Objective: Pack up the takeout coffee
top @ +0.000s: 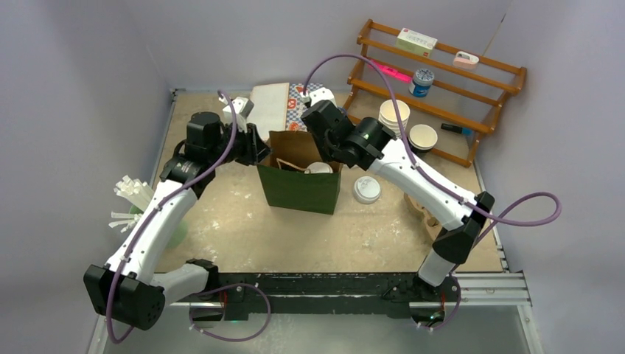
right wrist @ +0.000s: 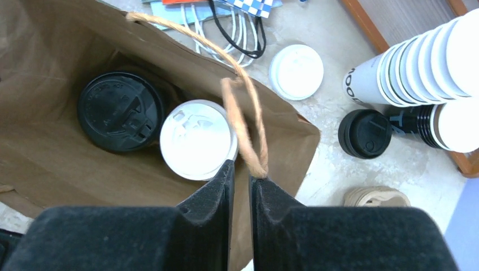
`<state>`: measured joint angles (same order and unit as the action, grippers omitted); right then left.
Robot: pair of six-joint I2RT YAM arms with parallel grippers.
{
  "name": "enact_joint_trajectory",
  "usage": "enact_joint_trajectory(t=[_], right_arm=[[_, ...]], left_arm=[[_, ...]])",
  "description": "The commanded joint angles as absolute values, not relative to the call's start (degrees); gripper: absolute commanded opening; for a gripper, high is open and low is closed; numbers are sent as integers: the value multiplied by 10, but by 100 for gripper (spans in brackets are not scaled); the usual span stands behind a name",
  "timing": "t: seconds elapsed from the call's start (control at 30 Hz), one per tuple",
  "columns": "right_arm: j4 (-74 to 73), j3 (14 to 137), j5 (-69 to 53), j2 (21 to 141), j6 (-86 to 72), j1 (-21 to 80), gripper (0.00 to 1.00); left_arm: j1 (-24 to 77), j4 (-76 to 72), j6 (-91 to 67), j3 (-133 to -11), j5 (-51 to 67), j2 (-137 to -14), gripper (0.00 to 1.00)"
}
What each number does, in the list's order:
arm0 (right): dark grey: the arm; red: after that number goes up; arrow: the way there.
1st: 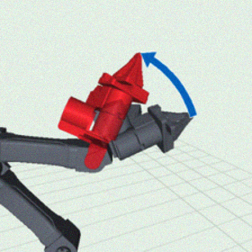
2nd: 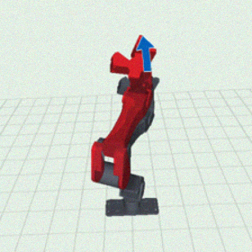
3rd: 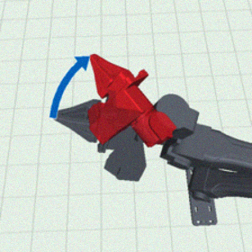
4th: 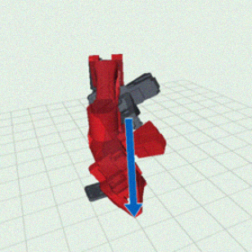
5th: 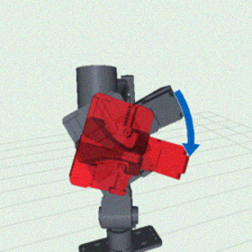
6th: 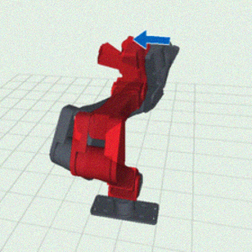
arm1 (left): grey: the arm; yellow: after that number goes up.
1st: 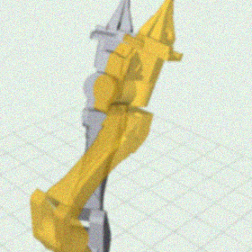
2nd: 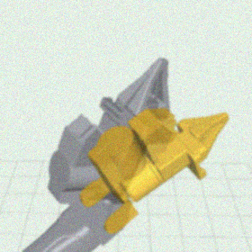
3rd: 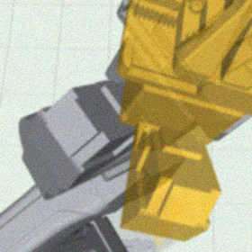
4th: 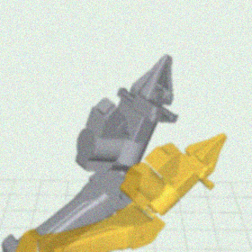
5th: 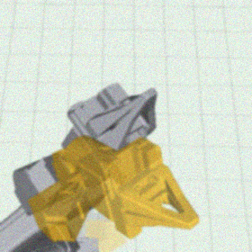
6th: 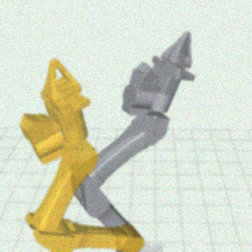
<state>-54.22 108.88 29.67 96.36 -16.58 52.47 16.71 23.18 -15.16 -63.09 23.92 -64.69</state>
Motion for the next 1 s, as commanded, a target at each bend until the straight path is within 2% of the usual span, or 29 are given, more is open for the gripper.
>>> enact_joint_trajectory(t=[0.0, 0.17, 0.37, 0.47, 0.53, 0.63, 0.83, 0.97], right_arm=[[-576, 1125, 332, 960, -187, 522, 19], [-577, 1136, 336, 951, -198, 521, 24], [-549, 1108, 373, 912, -219, 521, 38], [-533, 1083, 381, 883, -235, 521, 49], [-529, 1071, 381, 868, -245, 520, 52], [-532, 1062, 383, 851, -252, 520, 55], [-534, 1039, 383, 826, -253, 520, 73], [-541, 1009, 380, 822, -266, 518, 73]], left_arm=[[165, 258, -142, -640, 201, -629, 33], [165, 298, -139, -688, 143, -628, 48], [165, 382, -156, -770, 10, -620, 61], [165, 450, -208, -808, -127, -613, 69], [165, 524, -268, -841, -236, -621, 74], [165, 646, -312, -893, -347, -651, 75], [165, 760, -373, -939, -469, -682, 75], [164, 818, -443, -933, -539, -693, 74]])
